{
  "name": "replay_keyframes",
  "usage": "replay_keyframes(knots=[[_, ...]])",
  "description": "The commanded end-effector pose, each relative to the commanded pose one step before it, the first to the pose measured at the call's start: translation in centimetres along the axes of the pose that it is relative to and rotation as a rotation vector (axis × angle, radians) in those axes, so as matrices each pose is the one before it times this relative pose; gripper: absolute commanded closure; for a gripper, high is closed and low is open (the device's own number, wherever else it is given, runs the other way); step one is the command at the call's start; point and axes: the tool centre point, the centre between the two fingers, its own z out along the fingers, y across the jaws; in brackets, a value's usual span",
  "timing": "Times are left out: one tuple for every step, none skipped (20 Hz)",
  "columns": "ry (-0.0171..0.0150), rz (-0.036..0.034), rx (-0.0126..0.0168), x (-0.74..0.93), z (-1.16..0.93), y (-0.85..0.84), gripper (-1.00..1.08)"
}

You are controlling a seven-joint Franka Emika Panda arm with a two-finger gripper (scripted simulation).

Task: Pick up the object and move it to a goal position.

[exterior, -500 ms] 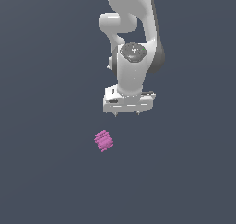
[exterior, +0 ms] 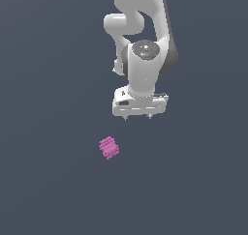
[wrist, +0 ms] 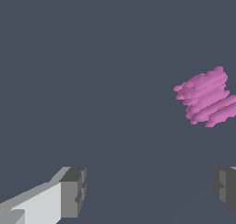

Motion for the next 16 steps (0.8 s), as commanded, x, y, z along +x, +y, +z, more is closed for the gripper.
replay_keyframes(knots=[[0.0019,0.00311,0.00198,-0.041,-0.134,-0.235,-0.92],[-0.00055,-0.00042,-0.00048,0.01,0.038,0.067,-0.92],[-0.00044,-0.00172,-0.00043,0.027,0.045,0.073,-0.92],[-0.00017,-0.00266,-0.00021,0.05,0.045,0.086,-0.92],[-0.00004,-0.00384,-0.00014,0.071,0.053,0.09,-0.92],[-0.00001,-0.00488,-0.00014,0.089,0.066,0.111,-0.92],[-0.00008,-0.00585,-0.00022,0.105,0.083,0.14,-0.92],[-0.00017,-0.00676,-0.0003,0.119,0.1,0.171,-0.92],[-0.00024,-0.00768,-0.00037,0.133,0.117,0.201,-0.92],[-0.00029,-0.0086,-0.00042,0.145,0.132,0.227,-0.92],[-0.00031,-0.00945,-0.00044,0.156,0.146,0.252,-0.92],[-0.00032,-0.01045,-0.00045,0.168,0.161,0.277,-0.92],[-0.00034,-0.01135,-0.00046,0.177,0.177,0.306,-0.92],[-0.00039,-0.01232,-0.00049,0.185,0.194,0.336,-0.92],[-0.00044,-0.01327,-0.00051,0.191,0.212,0.368,-0.92],[-0.00048,-0.01424,-0.00052,0.195,0.23,0.4,-0.92]])
